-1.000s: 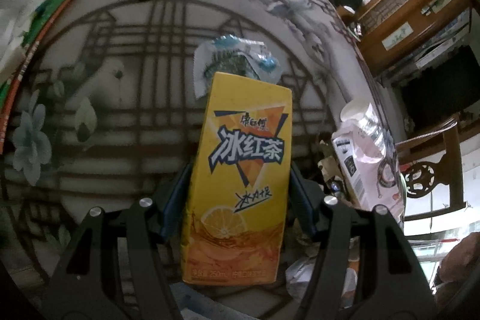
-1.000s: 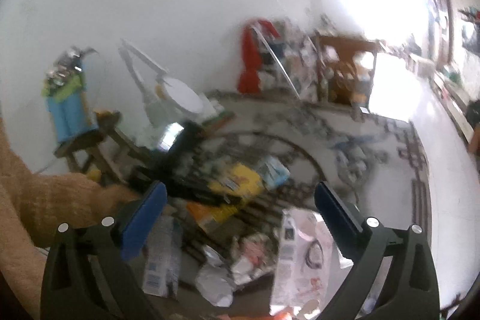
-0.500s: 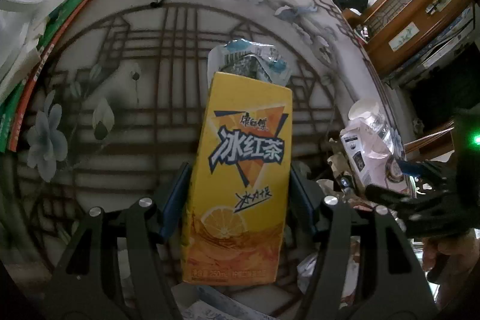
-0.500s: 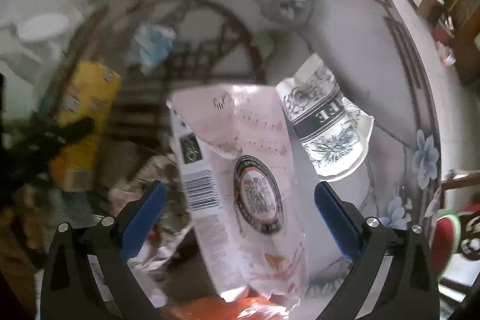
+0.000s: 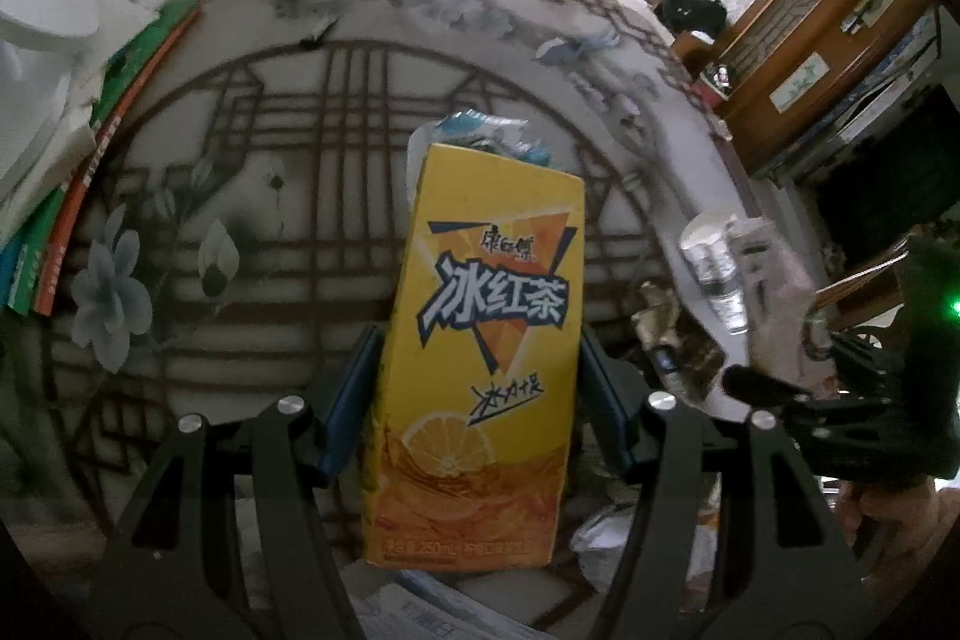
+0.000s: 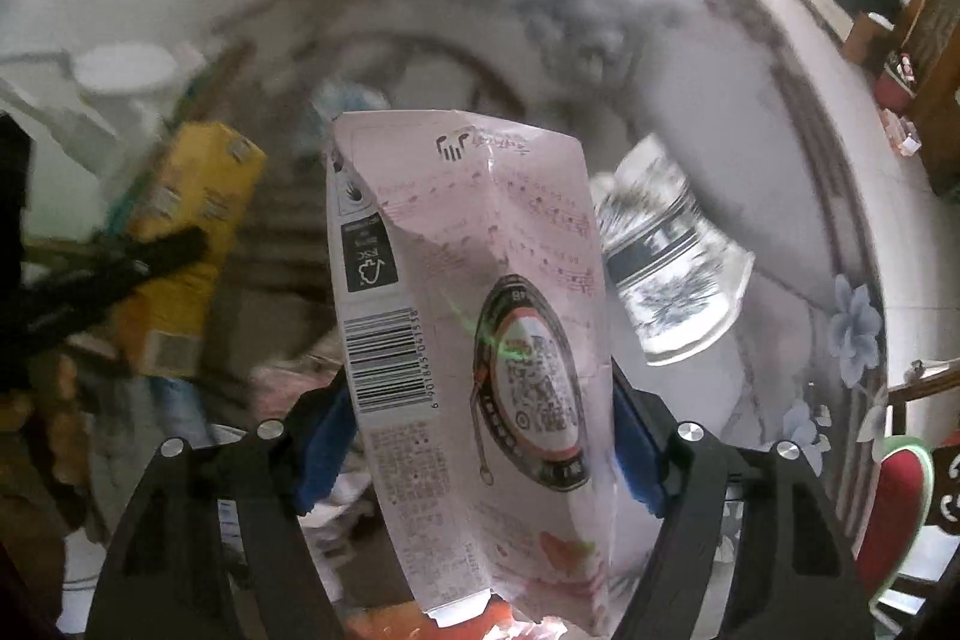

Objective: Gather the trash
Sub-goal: 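Carry the carton and pink-white bag with both grippers over the red bucket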

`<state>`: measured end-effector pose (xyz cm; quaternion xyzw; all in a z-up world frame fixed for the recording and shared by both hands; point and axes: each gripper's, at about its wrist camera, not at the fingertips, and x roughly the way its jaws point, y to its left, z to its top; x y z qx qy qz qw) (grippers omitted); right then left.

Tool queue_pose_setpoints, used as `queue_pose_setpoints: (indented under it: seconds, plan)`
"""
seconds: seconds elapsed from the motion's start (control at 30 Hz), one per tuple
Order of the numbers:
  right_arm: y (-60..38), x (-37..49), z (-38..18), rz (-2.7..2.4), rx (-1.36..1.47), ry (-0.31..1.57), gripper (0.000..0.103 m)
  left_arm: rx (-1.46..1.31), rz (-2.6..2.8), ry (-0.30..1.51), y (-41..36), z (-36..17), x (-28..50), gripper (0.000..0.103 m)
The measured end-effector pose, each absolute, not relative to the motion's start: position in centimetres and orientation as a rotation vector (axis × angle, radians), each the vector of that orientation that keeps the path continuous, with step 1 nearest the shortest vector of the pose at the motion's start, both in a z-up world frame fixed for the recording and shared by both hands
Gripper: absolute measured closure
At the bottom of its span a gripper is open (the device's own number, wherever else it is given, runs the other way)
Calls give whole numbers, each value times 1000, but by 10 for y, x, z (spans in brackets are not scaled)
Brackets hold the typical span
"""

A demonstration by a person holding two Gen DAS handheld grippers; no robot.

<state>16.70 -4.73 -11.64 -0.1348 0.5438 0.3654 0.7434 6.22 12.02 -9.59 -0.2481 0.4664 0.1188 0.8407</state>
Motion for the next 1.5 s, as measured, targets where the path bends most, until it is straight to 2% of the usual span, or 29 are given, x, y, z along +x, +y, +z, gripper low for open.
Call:
queue_pose_setpoints:
  seconds: [0.23,0.57,0.8,1.3,1.5]
  plan:
    - [-83,148,-63,797,-165,1037,31,-478,209,939,95,-67,59,42]
    - [-146,124,-18,755,10,915,30,-414,109,871,37,-29,58,42]
    - [-203,109,6,715,80,849,30,-374,11,873,-13,-23,71,42]
    - [-340,123,-22,412,153,911,30,-298,-246,946,-156,-40,139,42]
    - [-407,142,-50,277,186,976,30,-260,-347,1002,-224,-59,177,42]
